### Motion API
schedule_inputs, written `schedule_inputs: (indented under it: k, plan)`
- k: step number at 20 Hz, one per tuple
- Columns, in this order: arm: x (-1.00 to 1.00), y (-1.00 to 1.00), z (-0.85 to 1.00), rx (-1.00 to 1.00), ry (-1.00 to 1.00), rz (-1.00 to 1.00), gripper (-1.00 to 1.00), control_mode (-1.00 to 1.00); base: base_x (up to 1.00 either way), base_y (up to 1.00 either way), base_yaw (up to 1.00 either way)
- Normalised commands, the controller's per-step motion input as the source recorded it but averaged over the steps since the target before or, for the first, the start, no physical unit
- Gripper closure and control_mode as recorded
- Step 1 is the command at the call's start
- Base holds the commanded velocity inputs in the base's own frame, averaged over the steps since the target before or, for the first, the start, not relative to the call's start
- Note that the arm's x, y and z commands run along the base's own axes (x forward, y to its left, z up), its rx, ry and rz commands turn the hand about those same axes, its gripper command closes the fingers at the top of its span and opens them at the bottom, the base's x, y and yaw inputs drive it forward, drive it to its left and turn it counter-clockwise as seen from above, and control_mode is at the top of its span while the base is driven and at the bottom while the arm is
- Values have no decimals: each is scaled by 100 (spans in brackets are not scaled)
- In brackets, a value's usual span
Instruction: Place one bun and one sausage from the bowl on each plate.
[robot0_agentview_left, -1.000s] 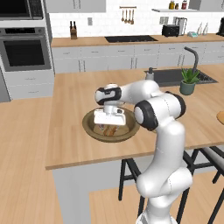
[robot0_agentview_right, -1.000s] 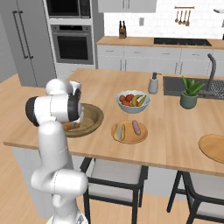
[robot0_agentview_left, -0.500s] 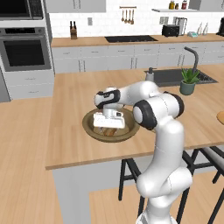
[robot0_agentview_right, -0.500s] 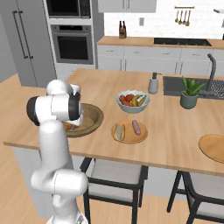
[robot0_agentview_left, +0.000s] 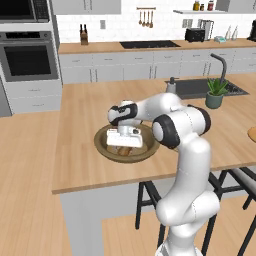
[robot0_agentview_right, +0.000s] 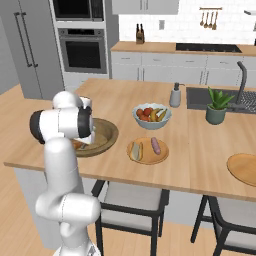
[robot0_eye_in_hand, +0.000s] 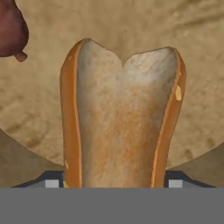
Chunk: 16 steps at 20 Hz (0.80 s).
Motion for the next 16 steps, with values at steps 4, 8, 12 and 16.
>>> schedule_inputs:
  k: [4, 8, 12, 16]
  plan:
    - [-8, 0, 8, 0, -3, 1, 100, -100, 0, 0, 0]
    - [-30, 0, 70, 0, -18, 8, 100, -100, 0, 0, 0]
    - [-39, -4, 89, 0, -20, 4, 100, -100, 0, 0, 0]
    - [-31, -26, 66, 0, -30, 7, 100, -100, 0, 0, 0]
